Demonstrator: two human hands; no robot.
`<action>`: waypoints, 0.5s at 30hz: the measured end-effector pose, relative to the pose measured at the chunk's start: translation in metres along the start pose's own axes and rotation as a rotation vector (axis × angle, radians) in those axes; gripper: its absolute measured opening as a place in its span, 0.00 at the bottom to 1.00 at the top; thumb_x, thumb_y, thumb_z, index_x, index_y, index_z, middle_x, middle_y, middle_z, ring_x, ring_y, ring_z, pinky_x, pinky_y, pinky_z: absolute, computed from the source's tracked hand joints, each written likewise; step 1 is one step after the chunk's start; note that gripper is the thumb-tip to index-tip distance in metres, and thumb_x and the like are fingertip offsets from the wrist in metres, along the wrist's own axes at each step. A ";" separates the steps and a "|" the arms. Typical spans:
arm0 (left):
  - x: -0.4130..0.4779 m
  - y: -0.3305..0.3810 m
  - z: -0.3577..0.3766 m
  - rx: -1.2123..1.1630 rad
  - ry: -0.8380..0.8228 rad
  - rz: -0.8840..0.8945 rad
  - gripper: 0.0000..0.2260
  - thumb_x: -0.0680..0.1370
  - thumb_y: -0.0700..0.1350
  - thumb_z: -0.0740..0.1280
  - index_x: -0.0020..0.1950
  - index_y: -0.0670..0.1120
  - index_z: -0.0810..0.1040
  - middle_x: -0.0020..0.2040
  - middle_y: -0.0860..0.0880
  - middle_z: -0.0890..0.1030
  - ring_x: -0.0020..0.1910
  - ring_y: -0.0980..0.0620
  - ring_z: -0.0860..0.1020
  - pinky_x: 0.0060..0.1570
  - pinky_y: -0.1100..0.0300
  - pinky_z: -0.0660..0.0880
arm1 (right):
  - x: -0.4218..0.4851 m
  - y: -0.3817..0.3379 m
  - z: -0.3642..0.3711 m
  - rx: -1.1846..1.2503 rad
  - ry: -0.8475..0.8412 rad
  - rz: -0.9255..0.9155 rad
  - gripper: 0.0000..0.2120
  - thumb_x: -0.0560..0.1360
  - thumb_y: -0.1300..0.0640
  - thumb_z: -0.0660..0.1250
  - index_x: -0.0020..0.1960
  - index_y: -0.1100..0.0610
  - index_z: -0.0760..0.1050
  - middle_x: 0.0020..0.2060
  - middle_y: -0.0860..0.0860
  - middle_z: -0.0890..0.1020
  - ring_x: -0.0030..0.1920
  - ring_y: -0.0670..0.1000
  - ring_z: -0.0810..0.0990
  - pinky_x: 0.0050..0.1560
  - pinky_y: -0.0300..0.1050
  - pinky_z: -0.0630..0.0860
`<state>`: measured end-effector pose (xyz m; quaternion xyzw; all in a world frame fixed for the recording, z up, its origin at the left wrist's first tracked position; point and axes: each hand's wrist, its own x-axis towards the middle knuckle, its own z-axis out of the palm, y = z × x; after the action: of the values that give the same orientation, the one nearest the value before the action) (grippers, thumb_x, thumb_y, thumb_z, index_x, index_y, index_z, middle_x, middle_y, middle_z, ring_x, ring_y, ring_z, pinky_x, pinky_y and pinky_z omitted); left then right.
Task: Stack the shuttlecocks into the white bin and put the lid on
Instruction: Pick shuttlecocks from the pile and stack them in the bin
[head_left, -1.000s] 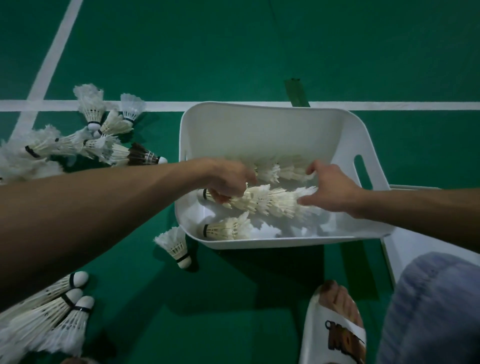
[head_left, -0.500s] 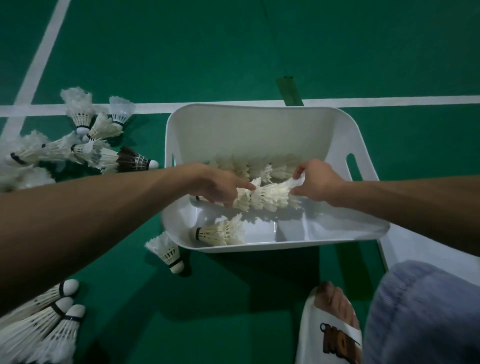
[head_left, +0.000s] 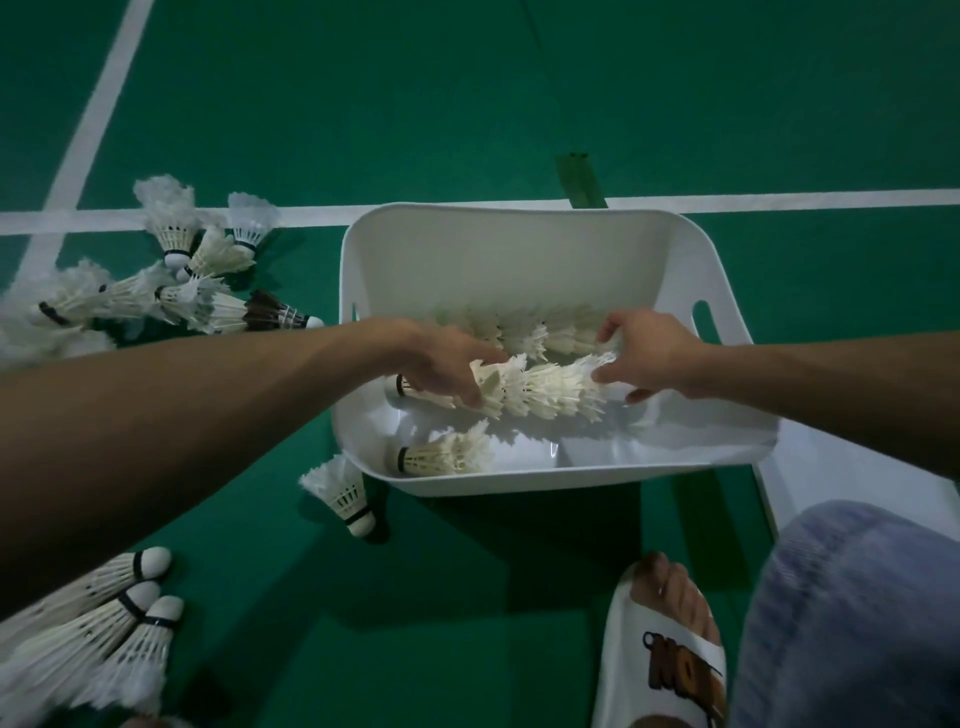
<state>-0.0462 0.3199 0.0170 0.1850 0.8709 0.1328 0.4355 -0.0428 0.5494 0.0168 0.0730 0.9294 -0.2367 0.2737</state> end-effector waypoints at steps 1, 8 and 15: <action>-0.003 0.000 -0.001 0.033 0.036 0.013 0.30 0.78 0.49 0.66 0.77 0.56 0.56 0.76 0.45 0.60 0.70 0.44 0.65 0.67 0.50 0.65 | -0.004 -0.003 -0.004 -0.075 -0.005 -0.017 0.20 0.72 0.59 0.74 0.61 0.58 0.71 0.42 0.51 0.72 0.38 0.53 0.79 0.29 0.43 0.81; -0.045 0.000 -0.006 0.186 0.377 0.091 0.32 0.75 0.56 0.68 0.75 0.49 0.60 0.74 0.45 0.62 0.70 0.44 0.63 0.71 0.47 0.62 | -0.037 -0.051 -0.017 -0.456 0.088 -0.293 0.21 0.71 0.50 0.72 0.60 0.56 0.74 0.54 0.54 0.80 0.44 0.52 0.75 0.43 0.42 0.70; -0.122 -0.031 -0.014 0.139 0.674 0.011 0.24 0.75 0.56 0.68 0.67 0.47 0.70 0.68 0.44 0.67 0.66 0.45 0.64 0.67 0.49 0.63 | -0.100 -0.139 0.001 -0.303 0.093 -0.590 0.20 0.71 0.48 0.73 0.60 0.54 0.76 0.58 0.51 0.80 0.49 0.50 0.78 0.45 0.41 0.72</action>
<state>0.0038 0.2382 0.0994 0.1648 0.9717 0.1292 0.1091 0.0047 0.4269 0.1259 -0.2299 0.9466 -0.1611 0.1585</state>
